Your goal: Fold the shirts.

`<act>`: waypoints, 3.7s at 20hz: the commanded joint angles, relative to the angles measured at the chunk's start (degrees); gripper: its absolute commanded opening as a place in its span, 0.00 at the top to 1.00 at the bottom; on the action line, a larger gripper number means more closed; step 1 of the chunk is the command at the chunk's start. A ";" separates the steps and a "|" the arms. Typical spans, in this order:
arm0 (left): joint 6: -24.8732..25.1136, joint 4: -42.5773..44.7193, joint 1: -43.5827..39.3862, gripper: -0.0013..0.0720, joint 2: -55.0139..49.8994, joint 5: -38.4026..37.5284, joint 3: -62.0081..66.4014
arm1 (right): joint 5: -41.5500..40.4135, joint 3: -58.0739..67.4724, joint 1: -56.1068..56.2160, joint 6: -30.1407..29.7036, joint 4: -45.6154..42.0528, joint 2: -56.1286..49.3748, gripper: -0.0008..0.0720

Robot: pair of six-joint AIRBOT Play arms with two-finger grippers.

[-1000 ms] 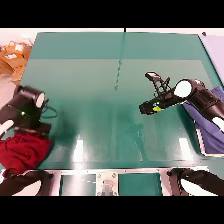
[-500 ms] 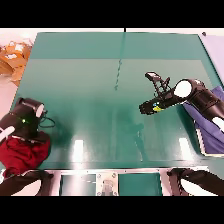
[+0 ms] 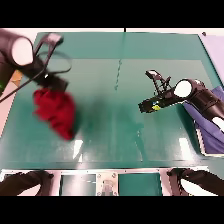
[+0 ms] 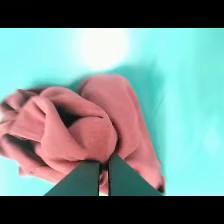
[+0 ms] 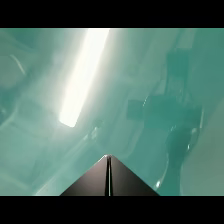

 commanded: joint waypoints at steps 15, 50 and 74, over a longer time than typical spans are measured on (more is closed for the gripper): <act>3.08 -17.49 2.89 0.22 -16.96 1.33 8.26 | 11.98 15.82 -23.19 3.65 0.55 -1.03 0.30; 5.62 -24.46 6.93 0.95 -18.78 5.38 17.27 | 11.10 27.98 -34.49 -5.88 20.15 -16.13 0.97; 14.53 -11.10 6.93 0.95 -1.16 19.17 17.94 | 8.76 20.96 -31.01 -0.92 21.03 14.69 0.97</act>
